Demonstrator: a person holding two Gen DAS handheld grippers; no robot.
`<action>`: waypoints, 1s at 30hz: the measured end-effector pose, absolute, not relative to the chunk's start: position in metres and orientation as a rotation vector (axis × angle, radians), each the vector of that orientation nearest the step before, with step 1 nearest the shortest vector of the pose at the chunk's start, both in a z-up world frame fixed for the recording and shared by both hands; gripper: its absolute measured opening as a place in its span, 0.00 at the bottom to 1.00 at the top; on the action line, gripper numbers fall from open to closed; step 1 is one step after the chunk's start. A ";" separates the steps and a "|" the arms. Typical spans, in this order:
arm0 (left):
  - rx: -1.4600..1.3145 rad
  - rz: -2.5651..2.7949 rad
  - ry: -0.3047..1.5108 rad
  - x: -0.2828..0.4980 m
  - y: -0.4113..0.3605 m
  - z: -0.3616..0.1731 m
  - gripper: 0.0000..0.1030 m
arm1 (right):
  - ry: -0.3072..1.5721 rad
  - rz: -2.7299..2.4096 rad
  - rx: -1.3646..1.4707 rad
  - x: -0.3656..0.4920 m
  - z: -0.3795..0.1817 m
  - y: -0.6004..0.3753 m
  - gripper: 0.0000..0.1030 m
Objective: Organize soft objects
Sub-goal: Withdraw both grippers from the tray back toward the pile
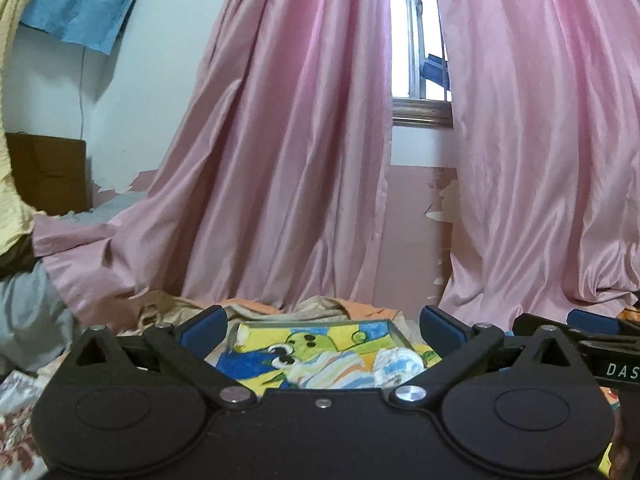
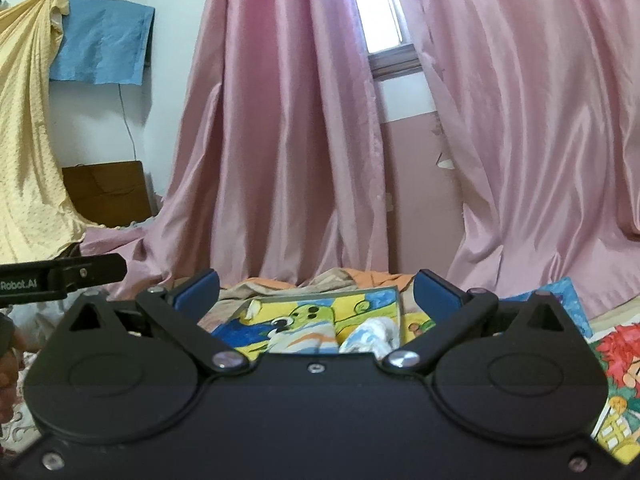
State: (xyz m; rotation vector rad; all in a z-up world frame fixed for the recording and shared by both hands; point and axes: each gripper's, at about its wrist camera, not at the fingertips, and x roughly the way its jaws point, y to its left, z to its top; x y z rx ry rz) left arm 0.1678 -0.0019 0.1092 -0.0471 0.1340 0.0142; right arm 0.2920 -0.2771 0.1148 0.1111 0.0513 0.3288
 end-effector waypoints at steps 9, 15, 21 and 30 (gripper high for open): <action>-0.085 0.060 0.155 0.113 0.010 0.088 0.99 | 0.096 0.349 0.066 0.242 0.102 -0.256 1.00; -0.108 0.090 0.180 0.086 0.016 0.073 0.99 | 0.120 0.351 0.046 0.204 0.090 -0.251 1.00; -0.142 0.112 0.234 0.067 0.023 0.062 0.99 | 0.161 0.353 0.022 0.167 0.079 -0.247 1.00; -0.205 0.114 0.351 0.049 0.035 0.043 0.99 | 0.246 0.361 -0.042 0.133 0.055 -0.231 1.00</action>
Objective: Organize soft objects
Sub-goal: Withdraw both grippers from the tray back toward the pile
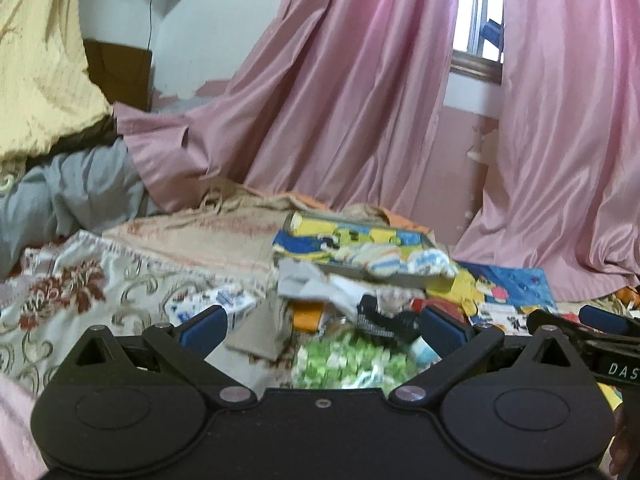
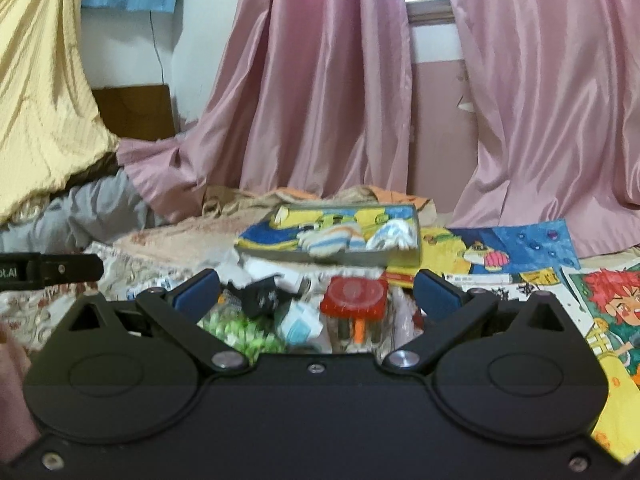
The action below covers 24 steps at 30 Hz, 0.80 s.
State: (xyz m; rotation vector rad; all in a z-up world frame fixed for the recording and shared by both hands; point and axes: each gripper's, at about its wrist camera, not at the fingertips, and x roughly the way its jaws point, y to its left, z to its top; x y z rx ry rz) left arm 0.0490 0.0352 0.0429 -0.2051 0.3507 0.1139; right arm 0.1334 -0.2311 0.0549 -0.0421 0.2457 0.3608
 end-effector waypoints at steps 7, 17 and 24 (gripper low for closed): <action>-0.237 0.079 0.436 0.047 0.039 0.032 0.99 | 0.328 0.377 -0.096 0.125 0.041 -0.218 1.00; -0.333 0.012 0.577 0.059 0.047 0.013 0.99 | 0.455 0.412 -0.201 0.125 0.020 -0.196 1.00; -0.394 -0.018 0.656 0.069 0.052 0.003 0.99 | 0.507 0.463 -0.249 0.127 0.008 -0.177 1.00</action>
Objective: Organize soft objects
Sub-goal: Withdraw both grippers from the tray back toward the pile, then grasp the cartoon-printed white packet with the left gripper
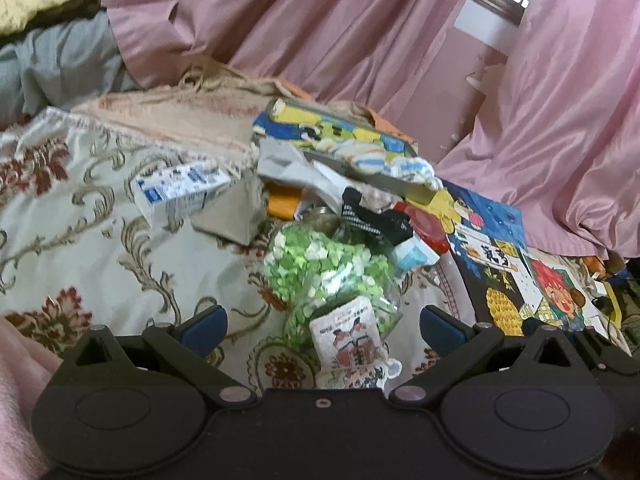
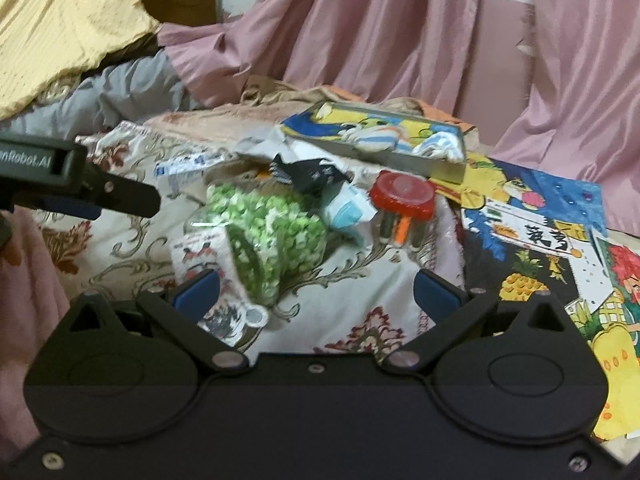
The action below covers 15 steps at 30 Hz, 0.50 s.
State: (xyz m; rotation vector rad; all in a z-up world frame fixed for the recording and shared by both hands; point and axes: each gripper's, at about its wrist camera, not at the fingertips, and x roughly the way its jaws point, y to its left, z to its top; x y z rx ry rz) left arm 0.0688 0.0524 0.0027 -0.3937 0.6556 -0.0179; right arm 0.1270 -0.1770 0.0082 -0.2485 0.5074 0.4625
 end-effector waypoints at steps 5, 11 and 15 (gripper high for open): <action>-0.428 -0.043 0.716 0.077 0.055 -0.004 0.99 | 0.540 0.484 -0.266 0.138 0.005 -0.172 1.00; -0.435 -0.092 0.798 0.091 0.053 -0.013 0.99 | 0.596 0.482 -0.258 0.145 0.002 -0.174 1.00; -0.448 -0.116 0.836 0.099 0.052 -0.019 0.99 | 0.651 0.509 -0.254 0.150 -0.002 -0.173 1.00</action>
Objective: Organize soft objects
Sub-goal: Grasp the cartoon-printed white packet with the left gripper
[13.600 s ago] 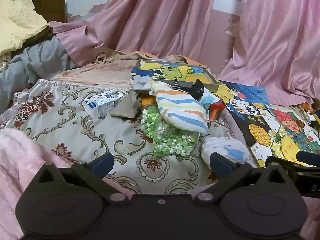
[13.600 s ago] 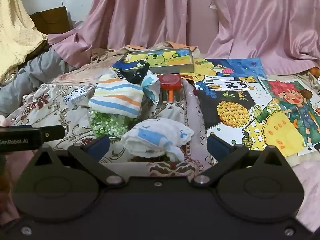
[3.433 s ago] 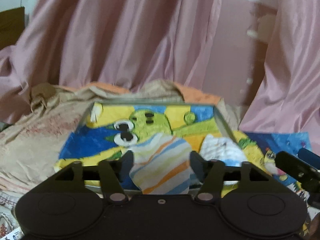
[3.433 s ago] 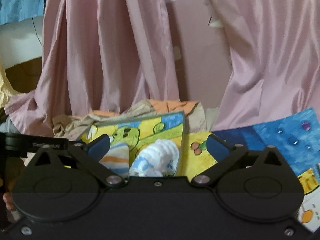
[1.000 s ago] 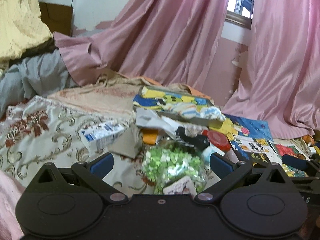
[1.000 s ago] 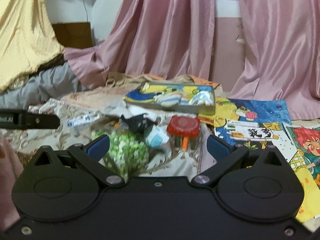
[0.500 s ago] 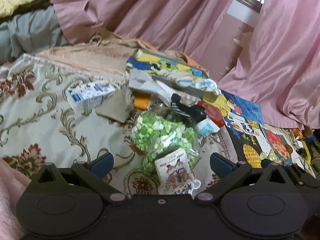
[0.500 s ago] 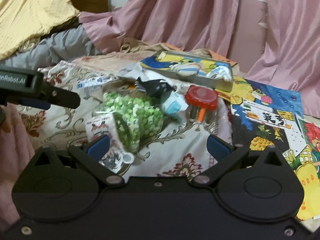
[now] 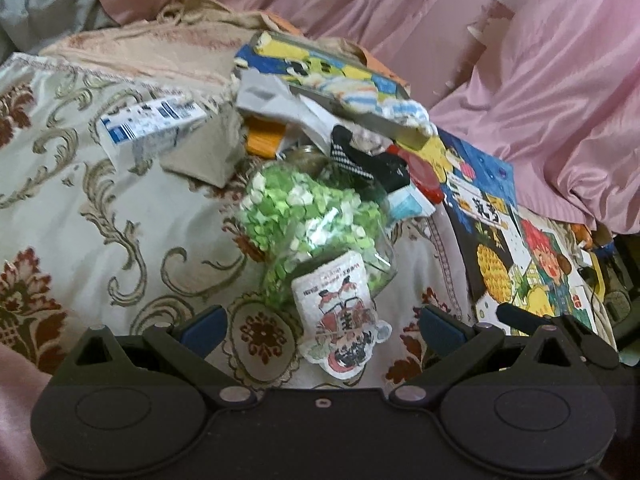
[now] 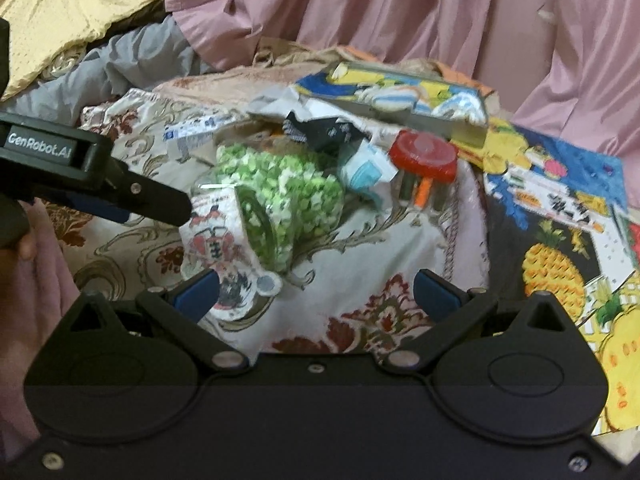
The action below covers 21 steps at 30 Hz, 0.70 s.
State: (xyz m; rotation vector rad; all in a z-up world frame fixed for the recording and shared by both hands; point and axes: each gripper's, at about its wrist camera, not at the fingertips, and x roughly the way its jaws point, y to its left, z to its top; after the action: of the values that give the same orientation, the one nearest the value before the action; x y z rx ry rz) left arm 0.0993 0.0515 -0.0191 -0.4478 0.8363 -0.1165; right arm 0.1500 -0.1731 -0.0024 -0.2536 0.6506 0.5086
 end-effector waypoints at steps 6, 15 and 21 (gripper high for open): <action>-0.486 -0.129 0.878 0.111 0.052 -0.028 0.99 | 0.672 0.497 -0.223 0.164 -0.003 -0.178 1.00; -0.494 -0.150 0.910 0.124 0.046 -0.039 0.90 | 0.678 0.452 -0.058 0.208 -0.003 -0.207 1.00; -0.485 -0.158 0.920 0.129 0.039 -0.044 0.85 | 0.674 0.478 -0.020 0.230 -0.007 -0.212 1.00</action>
State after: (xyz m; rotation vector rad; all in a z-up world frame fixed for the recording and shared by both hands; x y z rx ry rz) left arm 0.1294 0.0392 -0.0439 -0.4851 0.9202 -0.1580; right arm 0.2300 -0.2121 -0.0074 -0.0199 0.6743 0.4779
